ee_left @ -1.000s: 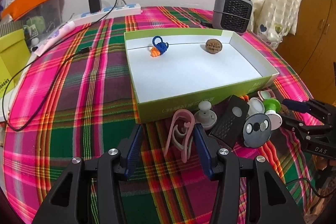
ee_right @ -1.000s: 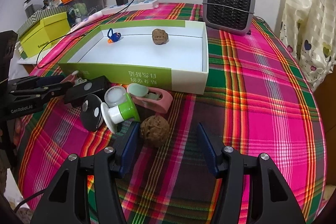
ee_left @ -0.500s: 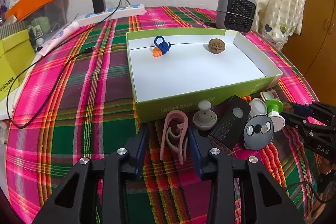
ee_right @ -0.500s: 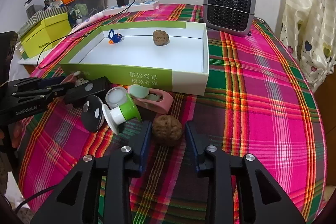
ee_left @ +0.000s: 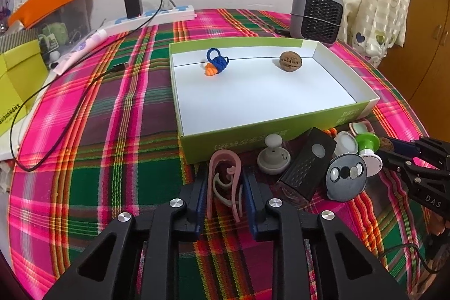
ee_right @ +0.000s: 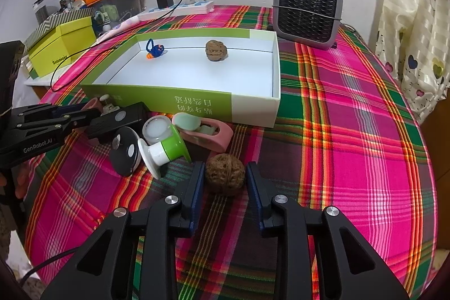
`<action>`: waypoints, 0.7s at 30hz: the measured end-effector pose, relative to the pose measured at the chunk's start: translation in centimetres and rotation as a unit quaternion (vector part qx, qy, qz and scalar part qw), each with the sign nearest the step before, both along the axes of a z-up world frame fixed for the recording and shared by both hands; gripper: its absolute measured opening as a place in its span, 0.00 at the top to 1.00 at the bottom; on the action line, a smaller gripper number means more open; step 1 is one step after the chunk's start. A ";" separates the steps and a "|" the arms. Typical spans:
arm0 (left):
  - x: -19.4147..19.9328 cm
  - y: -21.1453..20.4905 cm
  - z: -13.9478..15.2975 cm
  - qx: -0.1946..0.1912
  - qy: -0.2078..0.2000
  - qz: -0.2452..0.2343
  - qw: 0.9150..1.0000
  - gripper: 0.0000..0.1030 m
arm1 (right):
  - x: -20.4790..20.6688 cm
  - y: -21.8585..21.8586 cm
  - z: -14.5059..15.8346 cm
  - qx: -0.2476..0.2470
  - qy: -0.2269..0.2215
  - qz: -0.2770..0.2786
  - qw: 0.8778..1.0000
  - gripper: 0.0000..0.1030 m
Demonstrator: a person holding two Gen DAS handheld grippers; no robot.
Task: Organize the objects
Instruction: 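Carry the pink clip and walnut over the white tray with both tools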
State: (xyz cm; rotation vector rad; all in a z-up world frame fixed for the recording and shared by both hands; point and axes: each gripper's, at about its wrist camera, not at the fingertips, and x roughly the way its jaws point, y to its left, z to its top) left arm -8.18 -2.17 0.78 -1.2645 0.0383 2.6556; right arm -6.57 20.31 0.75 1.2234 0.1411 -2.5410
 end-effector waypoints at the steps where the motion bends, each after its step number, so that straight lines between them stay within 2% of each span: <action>1: 0.0 -0.1 0.0 0.002 0.000 0.001 1.000 0.79 | 0.0 0.0 0.0 0.000 0.000 0.000 1.000 0.71; 21: 0.7 0.0 0.4 0.008 0.006 0.000 1.000 0.80 | 0.4 0.2 0.3 -0.006 0.003 -0.002 1.000 0.71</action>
